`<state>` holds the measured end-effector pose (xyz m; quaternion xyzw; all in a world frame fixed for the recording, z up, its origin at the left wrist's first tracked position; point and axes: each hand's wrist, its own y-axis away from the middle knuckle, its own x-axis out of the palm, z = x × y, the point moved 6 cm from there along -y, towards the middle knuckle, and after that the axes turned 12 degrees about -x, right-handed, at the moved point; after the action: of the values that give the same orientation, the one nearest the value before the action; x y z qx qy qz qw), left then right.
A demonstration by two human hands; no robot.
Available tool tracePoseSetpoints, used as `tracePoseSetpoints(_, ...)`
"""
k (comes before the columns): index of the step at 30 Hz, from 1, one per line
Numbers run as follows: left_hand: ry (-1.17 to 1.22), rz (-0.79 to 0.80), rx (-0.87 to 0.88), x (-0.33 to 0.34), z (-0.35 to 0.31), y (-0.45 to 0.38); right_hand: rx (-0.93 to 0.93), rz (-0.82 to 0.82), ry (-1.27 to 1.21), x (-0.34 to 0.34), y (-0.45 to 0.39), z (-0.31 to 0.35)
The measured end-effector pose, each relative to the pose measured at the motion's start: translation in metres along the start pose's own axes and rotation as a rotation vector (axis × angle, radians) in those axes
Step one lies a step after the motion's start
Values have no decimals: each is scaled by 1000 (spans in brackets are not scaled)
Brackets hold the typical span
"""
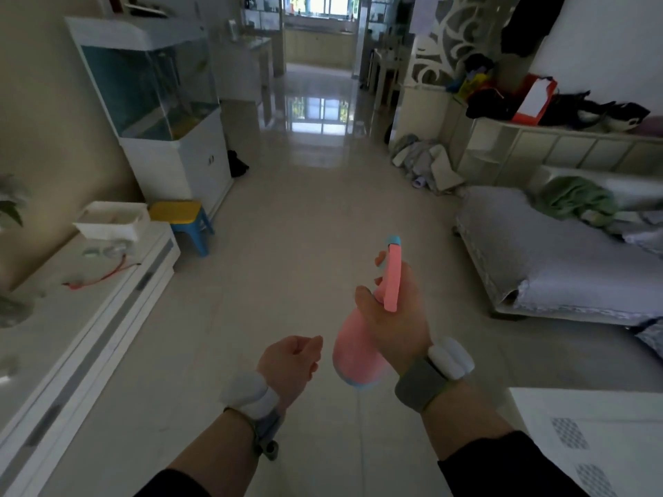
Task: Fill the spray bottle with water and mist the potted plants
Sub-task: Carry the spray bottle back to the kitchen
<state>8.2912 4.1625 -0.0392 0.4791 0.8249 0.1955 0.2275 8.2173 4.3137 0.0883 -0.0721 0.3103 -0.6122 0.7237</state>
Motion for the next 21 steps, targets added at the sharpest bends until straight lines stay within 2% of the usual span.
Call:
tracePoseSetpoints(5, 7, 37, 6, 6, -85, -109, 44, -56, 18, 36, -119, -45)
tracePoseSetpoints(7, -5, 82, -10, 14, -101, -128, 31, -58, 19, 45, -142, -53)
tracePoseSetpoints(11, -51, 139, -15, 40, -161, -225, 53, -79, 4, 78, -239, -109)
tracePoseSetpoints(13, -68, 127, 18, 53, -203, -287, 32, -74, 3, 96, -304, -144)
tracePoseSetpoints(14, -82, 122, 11, 52, -211, -290, 29, -68, 6, 99, -311, -144)
tracePoseSetpoints(16, -34, 126, 9, 65, -253, -351, 1, -60, 2, 115, -380, -171)
tracePoseSetpoints(21, 3, 80, 4, 68, -322, -444, -26, -23, 17, 149, -490, -202)
